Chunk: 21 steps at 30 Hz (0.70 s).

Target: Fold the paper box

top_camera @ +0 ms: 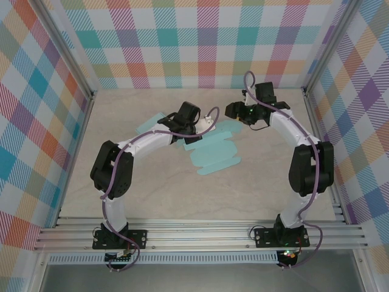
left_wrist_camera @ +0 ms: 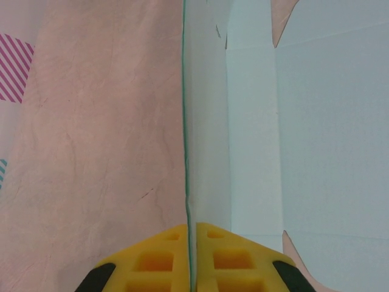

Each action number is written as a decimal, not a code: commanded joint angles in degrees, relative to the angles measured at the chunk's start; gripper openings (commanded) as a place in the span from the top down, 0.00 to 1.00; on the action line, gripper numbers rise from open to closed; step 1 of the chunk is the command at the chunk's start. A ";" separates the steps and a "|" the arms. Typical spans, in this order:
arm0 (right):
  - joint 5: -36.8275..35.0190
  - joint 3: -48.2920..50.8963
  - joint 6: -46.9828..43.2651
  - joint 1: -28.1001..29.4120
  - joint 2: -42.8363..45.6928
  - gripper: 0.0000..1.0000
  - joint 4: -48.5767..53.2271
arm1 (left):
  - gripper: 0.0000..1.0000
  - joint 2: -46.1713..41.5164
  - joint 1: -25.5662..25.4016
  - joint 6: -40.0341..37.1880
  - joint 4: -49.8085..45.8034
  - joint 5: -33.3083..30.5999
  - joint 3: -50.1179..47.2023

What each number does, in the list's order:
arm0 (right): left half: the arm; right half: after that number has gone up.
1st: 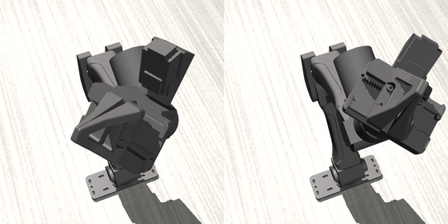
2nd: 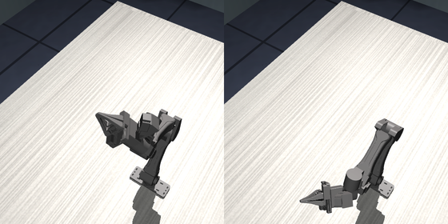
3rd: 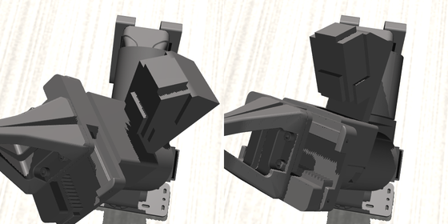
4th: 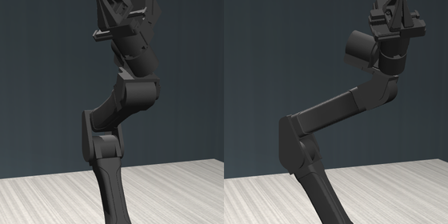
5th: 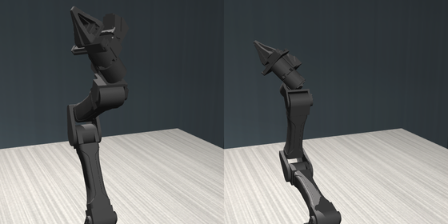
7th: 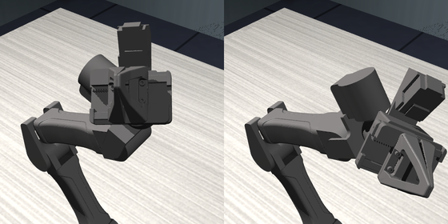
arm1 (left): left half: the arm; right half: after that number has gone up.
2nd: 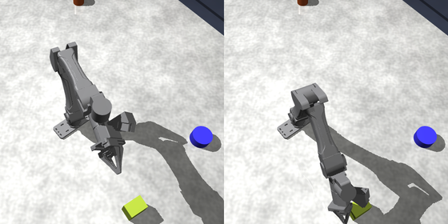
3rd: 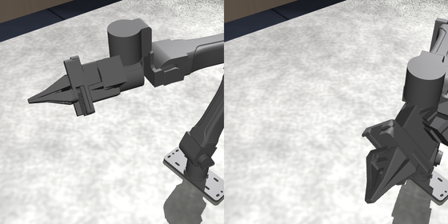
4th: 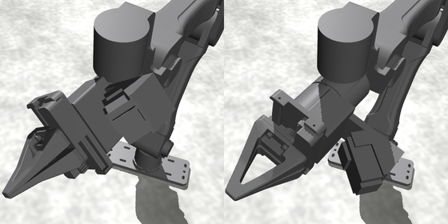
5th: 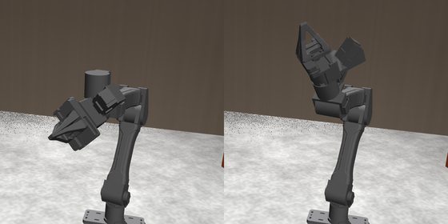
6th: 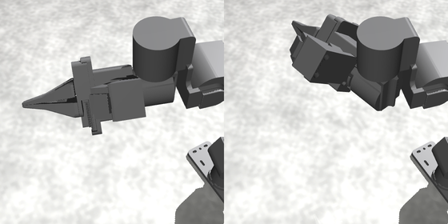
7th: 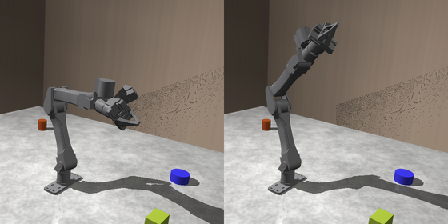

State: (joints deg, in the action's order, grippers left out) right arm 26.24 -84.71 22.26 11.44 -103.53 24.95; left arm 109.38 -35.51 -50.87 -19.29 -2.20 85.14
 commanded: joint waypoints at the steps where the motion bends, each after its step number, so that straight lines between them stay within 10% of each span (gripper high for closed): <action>1: 1.22 -2.51 -0.38 0.29 -2.80 0.42 1.33 | 0.93 -1.73 -0.48 -1.17 -0.17 0.18 -1.06; 21: -0.71 2.09 2.37 2.80 -2.98 0.62 -1.20 | 0.76 1.47 -0.01 3.47 2.03 2.00 0.69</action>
State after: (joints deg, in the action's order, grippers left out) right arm 25.93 -83.55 24.14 13.91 -107.11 24.75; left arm 109.45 -35.48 -48.95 -17.61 -1.50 84.90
